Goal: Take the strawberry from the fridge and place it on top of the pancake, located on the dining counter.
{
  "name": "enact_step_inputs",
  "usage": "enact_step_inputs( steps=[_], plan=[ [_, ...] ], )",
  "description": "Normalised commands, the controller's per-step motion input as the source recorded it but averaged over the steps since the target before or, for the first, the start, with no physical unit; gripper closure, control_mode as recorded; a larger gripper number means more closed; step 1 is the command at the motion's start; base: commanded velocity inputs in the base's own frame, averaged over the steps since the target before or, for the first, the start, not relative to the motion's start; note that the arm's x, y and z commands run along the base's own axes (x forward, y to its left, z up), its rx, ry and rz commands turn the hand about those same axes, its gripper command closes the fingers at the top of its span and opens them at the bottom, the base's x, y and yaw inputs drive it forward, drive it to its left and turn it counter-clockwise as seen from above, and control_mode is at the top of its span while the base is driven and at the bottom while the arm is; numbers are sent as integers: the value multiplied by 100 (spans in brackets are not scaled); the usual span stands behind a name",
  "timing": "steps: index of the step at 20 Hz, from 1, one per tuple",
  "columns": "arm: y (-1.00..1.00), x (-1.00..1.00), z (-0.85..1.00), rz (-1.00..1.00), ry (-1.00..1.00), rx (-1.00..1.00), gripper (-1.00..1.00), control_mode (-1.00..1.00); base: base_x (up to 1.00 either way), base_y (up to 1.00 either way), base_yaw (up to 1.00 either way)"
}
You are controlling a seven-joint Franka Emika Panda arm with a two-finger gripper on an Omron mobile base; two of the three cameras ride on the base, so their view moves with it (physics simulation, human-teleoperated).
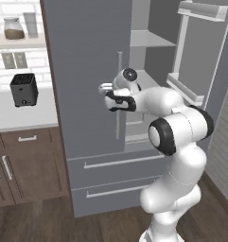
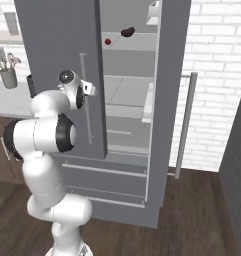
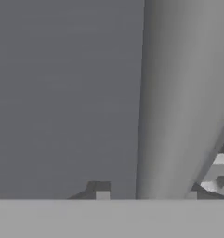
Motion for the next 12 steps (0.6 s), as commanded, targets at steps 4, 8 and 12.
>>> enact_step_inputs(
  steps=[4, 8, 12],
  plan=[
    [100, -75, 0, 10, -7, -16, 100, -100, 0, 0, 0],
    [100, -90, 0, 0, -14, -16, 100, -100, 0, 0, 0],
    [100, -70, 0, -11, -14, -5, 100, -100, 0, 0, 0]
  ],
)
